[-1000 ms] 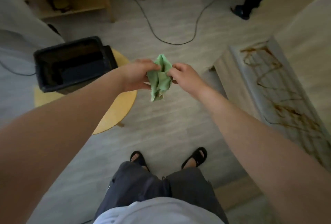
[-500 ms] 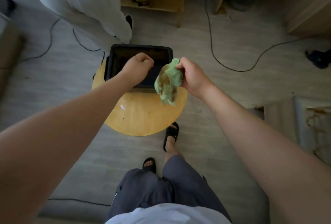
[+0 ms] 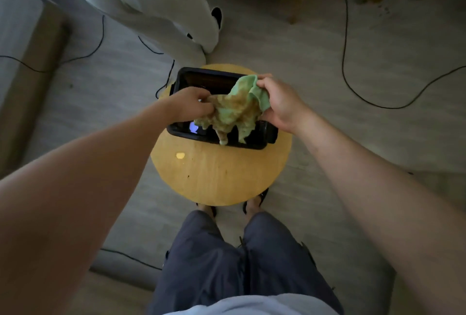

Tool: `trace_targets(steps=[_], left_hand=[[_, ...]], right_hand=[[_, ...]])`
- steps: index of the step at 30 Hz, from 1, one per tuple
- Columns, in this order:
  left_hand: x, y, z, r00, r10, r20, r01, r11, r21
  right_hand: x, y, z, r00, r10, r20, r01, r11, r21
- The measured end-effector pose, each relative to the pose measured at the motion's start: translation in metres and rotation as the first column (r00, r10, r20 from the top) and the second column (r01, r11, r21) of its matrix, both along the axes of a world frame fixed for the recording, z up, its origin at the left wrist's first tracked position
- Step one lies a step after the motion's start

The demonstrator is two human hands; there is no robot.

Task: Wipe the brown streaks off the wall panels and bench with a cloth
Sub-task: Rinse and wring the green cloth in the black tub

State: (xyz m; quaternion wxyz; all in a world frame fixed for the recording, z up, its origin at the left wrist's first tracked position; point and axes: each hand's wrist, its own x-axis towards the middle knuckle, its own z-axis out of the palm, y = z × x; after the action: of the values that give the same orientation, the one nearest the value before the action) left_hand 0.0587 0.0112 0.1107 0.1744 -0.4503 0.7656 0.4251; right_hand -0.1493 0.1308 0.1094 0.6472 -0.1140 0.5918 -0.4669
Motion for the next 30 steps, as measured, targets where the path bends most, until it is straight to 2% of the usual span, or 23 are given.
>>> trace_targets(steps=[2, 4, 7, 11, 13, 15, 18, 20, 22, 26, 28, 30], left_hand=[[0.01, -0.017, -0.011, 0.996, 0.092, -0.007, -0.092, 0.996, -0.004], [0.02, -0.033, -0.027, 0.988, 0.151, -0.039, -0.15, 0.989, 0.014], [0.025, -0.051, -0.051, 0.982, 0.172, -0.077, -0.173, 0.985, -0.002], [0.022, -0.064, -0.082, 0.995, 0.026, -0.094, -0.029, 0.999, -0.02], [0.021, -0.067, -0.097, 0.999, 0.007, -0.045, -0.008, 1.0, -0.012], [0.018, -0.07, -0.112, 1.0, -0.002, 0.03, 0.002, 1.0, 0.007], [0.007, -0.072, -0.132, 0.976, -0.162, 0.144, 0.152, 0.985, 0.078], [0.003, -0.072, -0.148, 0.966, -0.19, 0.173, 0.164, 0.974, 0.153], [0.0, -0.069, -0.163, 0.977, -0.14, 0.163, 0.104, 0.973, 0.208], [-0.003, -0.068, -0.183, 0.986, 0.003, 0.167, -0.049, 0.961, 0.274], [-0.004, -0.069, -0.192, 0.976, 0.093, 0.199, -0.154, 0.934, 0.322], [-0.004, -0.067, -0.2, 0.932, 0.27, 0.243, -0.353, 0.833, 0.426]], right_hand=[[0.001, -0.011, -0.019, 0.977, 0.104, -0.185, -0.096, 0.994, 0.054], [0.005, -0.016, -0.034, 0.888, 0.265, -0.375, -0.249, 0.964, 0.091], [0.015, -0.021, -0.056, 0.664, 0.353, -0.659, -0.36, 0.924, 0.132], [0.032, -0.028, -0.09, 0.395, 0.336, -0.855, -0.299, 0.927, 0.226], [0.038, -0.029, -0.107, 0.297, 0.297, -0.907, -0.269, 0.938, 0.219], [0.043, -0.034, -0.127, 0.239, 0.338, -0.91, -0.298, 0.918, 0.263], [0.051, -0.041, -0.159, 0.162, 0.545, -0.823, -0.355, 0.81, 0.467], [0.056, -0.047, -0.177, 0.11, 0.659, -0.744, -0.367, 0.722, 0.586], [0.06, -0.053, -0.195, 0.136, 0.72, -0.681, -0.381, 0.672, 0.635], [0.06, -0.066, -0.223, 0.211, 0.764, -0.61, -0.343, 0.642, 0.686], [0.057, -0.072, -0.232, 0.333, 0.756, -0.563, -0.285, 0.65, 0.705], [0.054, -0.077, -0.238, 0.493, 0.699, -0.517, -0.24, 0.681, 0.692]])
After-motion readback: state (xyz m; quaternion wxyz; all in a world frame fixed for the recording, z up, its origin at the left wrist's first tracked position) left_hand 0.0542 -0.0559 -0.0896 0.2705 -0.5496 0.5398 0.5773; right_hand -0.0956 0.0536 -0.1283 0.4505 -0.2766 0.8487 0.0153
